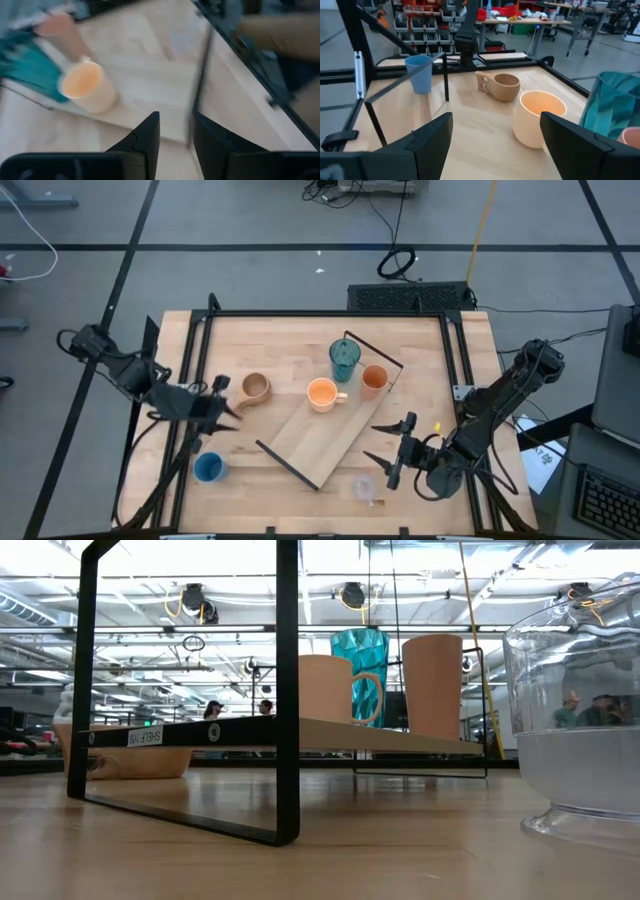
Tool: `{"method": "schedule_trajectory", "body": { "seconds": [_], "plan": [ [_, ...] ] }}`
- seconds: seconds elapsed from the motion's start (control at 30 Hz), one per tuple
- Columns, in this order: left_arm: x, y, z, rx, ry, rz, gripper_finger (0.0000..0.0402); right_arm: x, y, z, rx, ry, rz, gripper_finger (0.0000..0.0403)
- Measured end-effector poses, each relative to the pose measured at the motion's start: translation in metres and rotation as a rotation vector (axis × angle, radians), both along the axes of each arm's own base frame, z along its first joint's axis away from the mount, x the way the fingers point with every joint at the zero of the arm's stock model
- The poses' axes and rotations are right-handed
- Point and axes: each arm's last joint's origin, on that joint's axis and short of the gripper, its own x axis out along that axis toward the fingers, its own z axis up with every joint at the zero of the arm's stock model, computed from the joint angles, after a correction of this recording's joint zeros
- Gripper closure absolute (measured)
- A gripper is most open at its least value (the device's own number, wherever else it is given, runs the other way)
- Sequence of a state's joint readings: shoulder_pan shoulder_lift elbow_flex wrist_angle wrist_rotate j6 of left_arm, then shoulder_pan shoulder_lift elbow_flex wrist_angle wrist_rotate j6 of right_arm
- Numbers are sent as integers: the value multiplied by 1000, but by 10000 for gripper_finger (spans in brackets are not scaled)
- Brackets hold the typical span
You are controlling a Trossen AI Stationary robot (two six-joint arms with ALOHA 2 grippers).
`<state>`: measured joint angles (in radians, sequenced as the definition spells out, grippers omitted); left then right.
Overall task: Stack small to large cups/mugs on shelf
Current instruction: Put the blue cup on the shelf
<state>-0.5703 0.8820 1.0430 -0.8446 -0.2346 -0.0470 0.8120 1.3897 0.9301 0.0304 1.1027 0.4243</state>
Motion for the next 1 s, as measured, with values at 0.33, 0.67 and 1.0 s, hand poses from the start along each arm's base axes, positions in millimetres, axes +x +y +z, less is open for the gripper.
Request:
{"method": "schedule_trajectory", "body": {
  "seconds": [0.33,0.67,1.0],
  "plan": [
    [-29,-19,-17,-129,353,59,289,1,0,1,-37,10,11,110],
    [-39,-61,-41,-159,656,116,289,3,-3,1,-42,13,1,110],
    [-45,-89,-31,-5,806,232,289,3,-3,0,-51,19,2,110]
  ]
}}
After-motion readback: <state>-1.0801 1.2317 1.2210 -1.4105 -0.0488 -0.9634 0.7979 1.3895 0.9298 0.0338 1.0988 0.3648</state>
